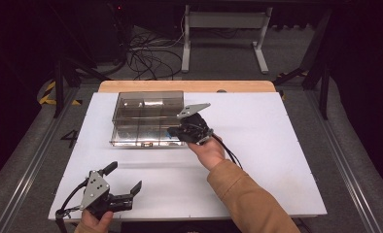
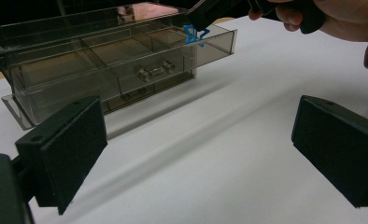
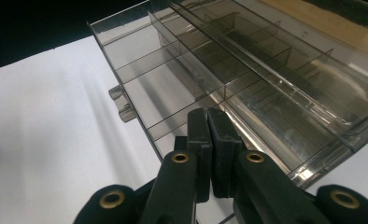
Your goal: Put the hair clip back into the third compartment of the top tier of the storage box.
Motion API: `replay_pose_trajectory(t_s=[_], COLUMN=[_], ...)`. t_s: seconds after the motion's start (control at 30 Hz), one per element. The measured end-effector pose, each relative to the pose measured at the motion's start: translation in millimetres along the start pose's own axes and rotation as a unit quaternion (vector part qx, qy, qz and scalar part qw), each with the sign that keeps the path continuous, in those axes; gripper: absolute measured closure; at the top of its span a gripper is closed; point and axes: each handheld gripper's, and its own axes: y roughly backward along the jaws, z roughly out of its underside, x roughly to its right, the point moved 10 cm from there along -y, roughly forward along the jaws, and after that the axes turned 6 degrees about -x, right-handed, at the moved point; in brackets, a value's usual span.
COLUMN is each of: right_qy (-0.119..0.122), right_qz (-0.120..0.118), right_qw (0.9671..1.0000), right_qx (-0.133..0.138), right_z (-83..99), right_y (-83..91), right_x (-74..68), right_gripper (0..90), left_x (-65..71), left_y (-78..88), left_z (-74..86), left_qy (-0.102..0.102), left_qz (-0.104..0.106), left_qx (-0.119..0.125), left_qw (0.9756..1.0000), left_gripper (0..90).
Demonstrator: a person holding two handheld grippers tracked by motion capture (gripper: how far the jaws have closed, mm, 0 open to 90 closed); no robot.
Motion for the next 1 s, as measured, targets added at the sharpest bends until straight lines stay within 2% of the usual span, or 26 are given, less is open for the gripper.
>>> replay_pose_trajectory(t_s=[0.7,0.9,1.0], right_qy=[-0.005,0.003,0.004], right_qz=[-0.013,0.0,0.004], right_qw=[0.9997,1.0,1.0], right_qx=[-0.02,-0.01,-0.003], right_z=[3.2,0.5,-1.1], right_y=[-13.5,-10.9,-6.9], right_x=[-7.0,-5.3,-3.7], right_gripper=[88.0,76.3,67.2], left_x=[0.0,0.1,0.0], left_y=[0.1,0.1,0.1], left_z=[0.1,0.0,-0.1], left_qy=[0.0,0.0,0.001], left_qz=[0.001,0.001,0.001], left_qx=[0.0,0.0,0.0], left_qw=[1.0,1.0,1.0], left_gripper=[4.0,4.0,4.0])
